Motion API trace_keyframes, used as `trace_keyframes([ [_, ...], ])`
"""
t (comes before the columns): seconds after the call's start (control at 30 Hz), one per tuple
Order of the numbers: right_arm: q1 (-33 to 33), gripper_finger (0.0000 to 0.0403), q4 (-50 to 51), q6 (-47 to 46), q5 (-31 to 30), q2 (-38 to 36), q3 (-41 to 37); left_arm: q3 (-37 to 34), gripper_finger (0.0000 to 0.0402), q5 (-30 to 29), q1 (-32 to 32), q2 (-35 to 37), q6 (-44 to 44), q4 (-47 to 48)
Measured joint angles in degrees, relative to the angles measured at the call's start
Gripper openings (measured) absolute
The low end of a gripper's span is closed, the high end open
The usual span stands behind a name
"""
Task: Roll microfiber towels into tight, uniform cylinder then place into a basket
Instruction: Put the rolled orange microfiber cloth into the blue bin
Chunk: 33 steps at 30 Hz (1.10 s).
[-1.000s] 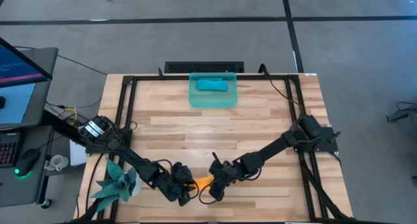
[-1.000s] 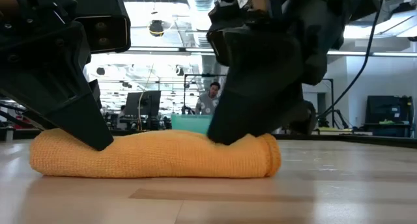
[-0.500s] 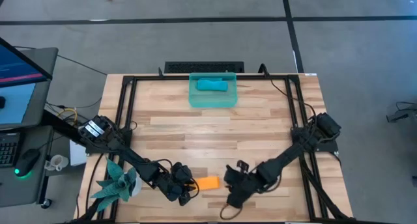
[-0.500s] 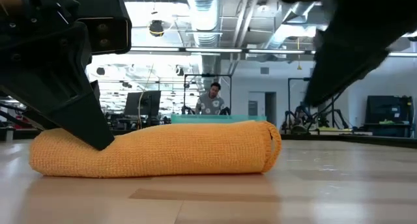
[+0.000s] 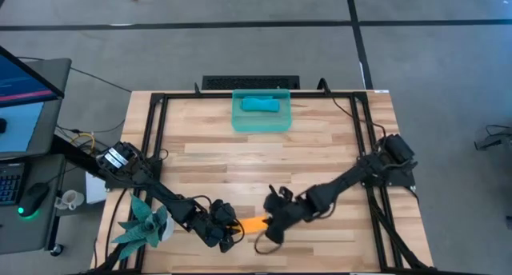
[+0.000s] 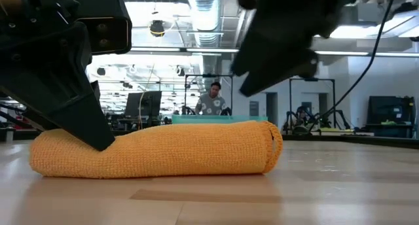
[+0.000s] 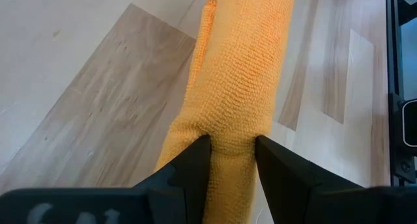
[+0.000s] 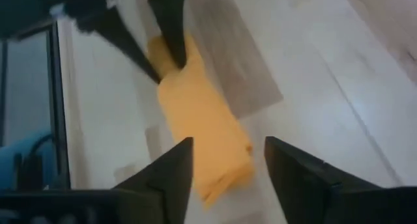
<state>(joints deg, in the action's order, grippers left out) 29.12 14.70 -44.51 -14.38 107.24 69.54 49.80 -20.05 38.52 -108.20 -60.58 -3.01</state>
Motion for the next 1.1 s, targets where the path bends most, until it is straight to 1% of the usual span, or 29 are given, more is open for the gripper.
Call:
trace_keyframes([
  [0.1,-2.64,0.0239,-0.88,1.99,3.76,-0.02,0.04,0.0,0.0123,0.0,0.0,0.0,0.01,0.0],
  [0.2,-4.37,0.0253,-4.35,4.22,7.85,1.82,0.26,0.0,0.0123,-0.17,0.01,0.0,0.02,0.0],
  [0.27,-4.99,0.0255,-5.55,5.57,10.81,3.3,0.0,-0.02,0.0123,-0.37,0.04,0.0,0.02,-0.15],
  [0.33,-5.3,0.0255,-9.59,6.05,12.96,5.58,0.28,-0.02,0.0123,-0.41,0.04,0.0,0.41,-0.26],
  [0.47,-5.92,0.0255,-10.36,5.77,13.86,8.37,0.13,-0.16,0.0123,-0.6,0.04,0.0,1.81,-1.11],
  [0.67,-6.01,0.0255,-11.55,5.55,19.44,11.02,0.36,-0.24,0.0123,-0.55,0.04,-0.04,1.94,-1.54],
  [0.8,-6.07,0.0254,-11.34,5.57,21.43,11.67,0.46,-0.24,0.0123,-0.55,-0.03,-0.04,1.86,-1.66],
  [0.87,-6.07,0.0245,-10.89,5.57,21.39,11.74,0.46,-0.24,0.0123,-0.52,-0.04,-0.04,1.84,-1.66],
  [0.93,-6.07,0.0226,-11.11,5.57,21.54,11.78,0.42,-0.24,0.0123,-0.47,-0.11,-0.04,2.23,-1.66],
  [1.0,-6.07,0.0197,-11.28,5.57,22.19,11.85,0.37,-0.24,0.0123,-0.55,-0.11,-0.04,4.23,-1.68],
  [1.1,-6.07,0.0143,-10.83,5.53,23.12,12.05,0.38,-0.24,0.0123,-2.24,-0.02,0.01,8.0,-1.75],
])
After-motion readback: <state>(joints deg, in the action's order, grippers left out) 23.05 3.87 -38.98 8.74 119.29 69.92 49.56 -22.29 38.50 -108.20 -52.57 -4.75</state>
